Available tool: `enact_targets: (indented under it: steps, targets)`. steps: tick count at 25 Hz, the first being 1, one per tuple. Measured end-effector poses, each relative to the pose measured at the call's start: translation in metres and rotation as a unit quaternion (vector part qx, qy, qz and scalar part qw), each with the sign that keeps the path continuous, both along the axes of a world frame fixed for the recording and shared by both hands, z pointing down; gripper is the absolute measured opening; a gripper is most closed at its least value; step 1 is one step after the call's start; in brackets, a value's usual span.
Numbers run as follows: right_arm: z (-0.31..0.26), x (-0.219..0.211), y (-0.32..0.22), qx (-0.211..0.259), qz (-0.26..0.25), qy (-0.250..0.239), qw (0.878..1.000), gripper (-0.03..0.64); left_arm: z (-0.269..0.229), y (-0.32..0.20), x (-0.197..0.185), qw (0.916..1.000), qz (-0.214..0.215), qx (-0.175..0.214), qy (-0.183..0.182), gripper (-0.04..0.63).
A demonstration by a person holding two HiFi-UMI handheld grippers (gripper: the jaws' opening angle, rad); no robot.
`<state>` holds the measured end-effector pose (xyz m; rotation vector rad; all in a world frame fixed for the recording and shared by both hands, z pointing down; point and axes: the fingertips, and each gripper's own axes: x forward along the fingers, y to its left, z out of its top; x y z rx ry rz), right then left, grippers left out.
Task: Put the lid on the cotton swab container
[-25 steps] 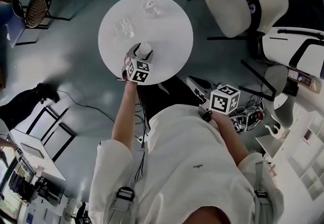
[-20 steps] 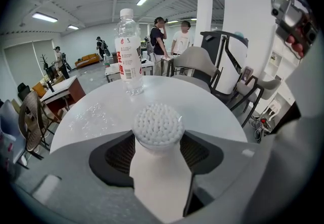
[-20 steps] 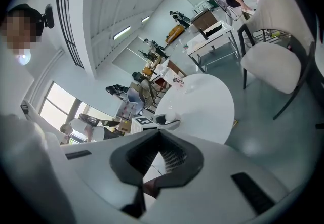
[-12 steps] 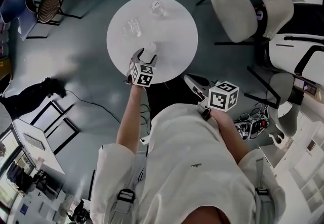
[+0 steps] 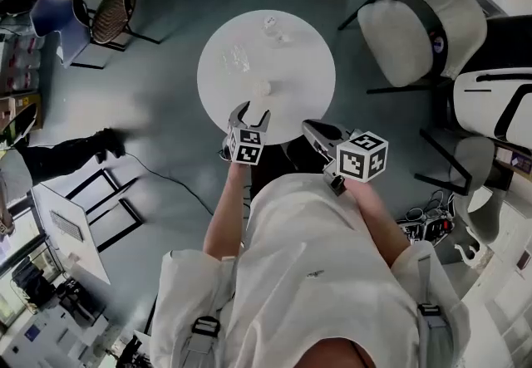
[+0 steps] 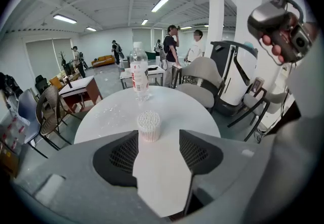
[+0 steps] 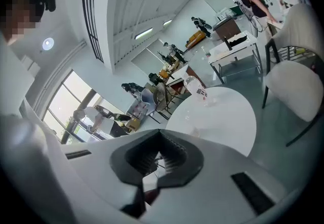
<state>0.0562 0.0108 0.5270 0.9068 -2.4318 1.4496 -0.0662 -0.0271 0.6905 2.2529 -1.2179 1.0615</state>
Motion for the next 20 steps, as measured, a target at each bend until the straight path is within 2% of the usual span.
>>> enact_targets:
  steps: [5, 8, 14, 20]
  targets:
    - [-0.002, -0.019, 0.006, 0.024, -0.029, 0.026, 0.999, 0.008, -0.046, 0.01, 0.005, 0.9986, -0.014, 0.047, 0.02, 0.23]
    - [-0.004, -0.035, 0.009, 0.033, -0.044, 0.035, 0.998, 0.008, -0.064, 0.021, -0.001, 0.9981, -0.018, 0.053, 0.025, 0.206]
    - [-0.01, -0.054, 0.009, 0.041, -0.035, 0.044, 0.998, 0.008, -0.097, 0.04, -0.013, 0.9952, -0.029, 0.076, 0.054, 0.127]
    - [-0.02, -0.075, 0.023, 0.057, -0.025, 0.066, 0.996, 0.008, -0.115, 0.065, -0.026, 0.9941, -0.01, 0.088, 0.063, 0.068]
